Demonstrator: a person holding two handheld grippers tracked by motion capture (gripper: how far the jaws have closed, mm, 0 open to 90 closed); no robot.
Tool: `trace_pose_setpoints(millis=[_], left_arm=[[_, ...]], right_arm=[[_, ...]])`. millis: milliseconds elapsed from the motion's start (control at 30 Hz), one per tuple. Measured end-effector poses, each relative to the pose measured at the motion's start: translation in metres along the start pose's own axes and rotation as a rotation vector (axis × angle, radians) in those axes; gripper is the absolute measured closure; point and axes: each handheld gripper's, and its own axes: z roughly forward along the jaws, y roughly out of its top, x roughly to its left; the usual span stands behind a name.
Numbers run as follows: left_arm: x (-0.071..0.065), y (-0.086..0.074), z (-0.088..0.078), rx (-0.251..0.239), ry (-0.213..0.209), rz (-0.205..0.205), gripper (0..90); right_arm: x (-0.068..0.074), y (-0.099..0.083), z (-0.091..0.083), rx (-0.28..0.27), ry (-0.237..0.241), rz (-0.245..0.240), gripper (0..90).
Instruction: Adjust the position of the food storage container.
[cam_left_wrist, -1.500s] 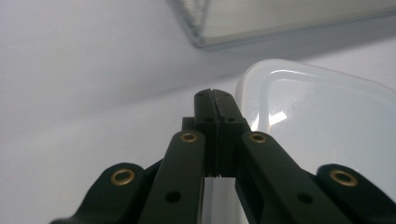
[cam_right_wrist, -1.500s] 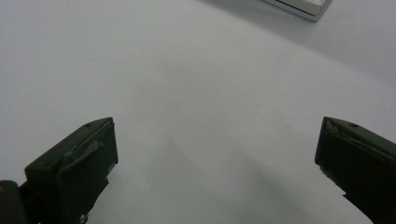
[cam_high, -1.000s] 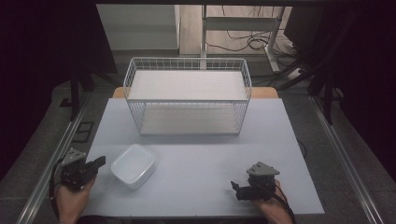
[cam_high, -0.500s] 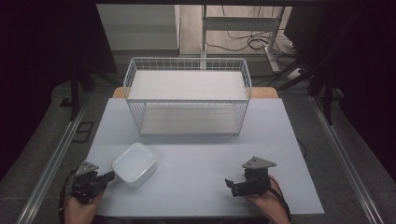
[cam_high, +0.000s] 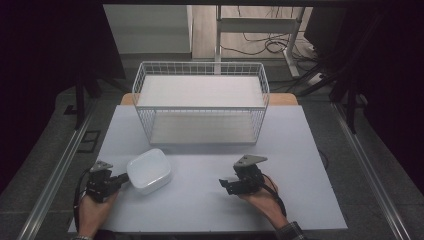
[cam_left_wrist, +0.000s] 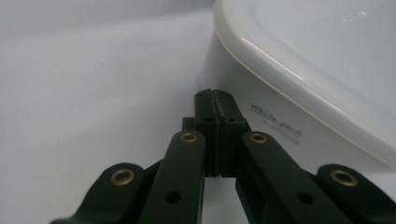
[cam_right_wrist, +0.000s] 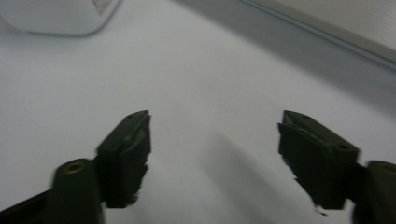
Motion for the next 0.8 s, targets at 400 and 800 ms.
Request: trace_pose_setpoints(millis=[400, 800], left_arm=[[-0.013, 0.026, 0.029, 0.011, -0.085, 0.036, 89.9], [-0.056, 0.049, 0.06, 0.026, -0.2, 0.101, 89.9]], right_arm=[[0.006, 0.035, 0.052, 0.023, 0.122, 0.05, 79.4], [0.006, 0.04, 0.06, 0.018, 0.086, 0.044, 89.0]])
